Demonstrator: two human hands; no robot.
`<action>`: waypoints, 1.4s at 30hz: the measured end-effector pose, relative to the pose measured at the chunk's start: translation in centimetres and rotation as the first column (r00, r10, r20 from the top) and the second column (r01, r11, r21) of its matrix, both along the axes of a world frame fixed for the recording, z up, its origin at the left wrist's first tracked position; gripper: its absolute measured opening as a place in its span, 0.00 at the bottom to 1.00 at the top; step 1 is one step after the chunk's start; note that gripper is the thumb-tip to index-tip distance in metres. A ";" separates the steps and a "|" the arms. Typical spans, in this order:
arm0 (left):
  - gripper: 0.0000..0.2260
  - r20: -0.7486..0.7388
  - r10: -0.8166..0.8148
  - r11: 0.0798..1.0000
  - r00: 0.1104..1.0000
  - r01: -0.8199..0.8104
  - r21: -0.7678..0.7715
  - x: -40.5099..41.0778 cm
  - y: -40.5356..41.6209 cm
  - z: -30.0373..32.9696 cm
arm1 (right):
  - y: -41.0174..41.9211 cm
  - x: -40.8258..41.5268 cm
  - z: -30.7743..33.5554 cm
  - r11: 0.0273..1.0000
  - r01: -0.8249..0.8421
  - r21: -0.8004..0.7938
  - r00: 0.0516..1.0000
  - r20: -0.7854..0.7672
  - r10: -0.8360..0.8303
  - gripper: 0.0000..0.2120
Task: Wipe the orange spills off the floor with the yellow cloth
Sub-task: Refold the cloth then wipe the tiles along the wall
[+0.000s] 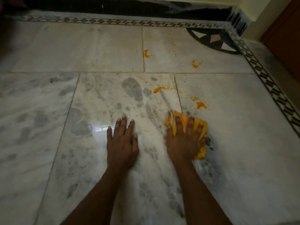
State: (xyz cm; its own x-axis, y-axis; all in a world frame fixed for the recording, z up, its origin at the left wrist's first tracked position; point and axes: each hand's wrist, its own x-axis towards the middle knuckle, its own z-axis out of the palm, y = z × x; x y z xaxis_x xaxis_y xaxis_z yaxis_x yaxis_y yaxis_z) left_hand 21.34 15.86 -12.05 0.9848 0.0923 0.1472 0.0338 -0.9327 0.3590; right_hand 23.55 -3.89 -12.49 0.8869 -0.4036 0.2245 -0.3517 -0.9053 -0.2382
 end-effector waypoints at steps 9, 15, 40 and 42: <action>0.26 0.001 -0.006 0.999 1.000 0.006 0.031 -0.1 0.0 0.4 | -1.3 -3.1 2.7 0.833 -0.515 0.202 0.823 -0.153 0.546 0.27; 0.26 -0.013 -0.046 0.999 0.999 0.046 -0.004 -0.2 0.2 0.1 | -1.9 0.1 7.3 0.322 -0.072 0.944 0.997 0.058 0.051 0.13; 0.36 0.229 -0.501 0.671 0.834 0.542 -0.506 -9.9 -4.5 10.4 | -3.0 -11.0 16.6 -0.611 0.005 0.792 0.992 -0.083 -0.099 0.25; 0.31 0.277 -0.488 0.679 0.828 0.560 -0.475 -9.5 -4.3 10.5 | -3.0 -11.3 17.5 -0.611 0.005 0.792 0.993 -0.075 -0.089 0.27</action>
State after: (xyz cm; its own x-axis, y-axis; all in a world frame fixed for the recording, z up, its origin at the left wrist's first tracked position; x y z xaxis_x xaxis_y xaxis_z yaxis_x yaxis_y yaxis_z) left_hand 11.84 11.52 -1.52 0.8732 -0.3374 0.3518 -0.4781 -0.4530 0.7524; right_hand 12.30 -6.92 5.02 0.8526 -0.0086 -0.5225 -0.3265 0.7718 -0.5456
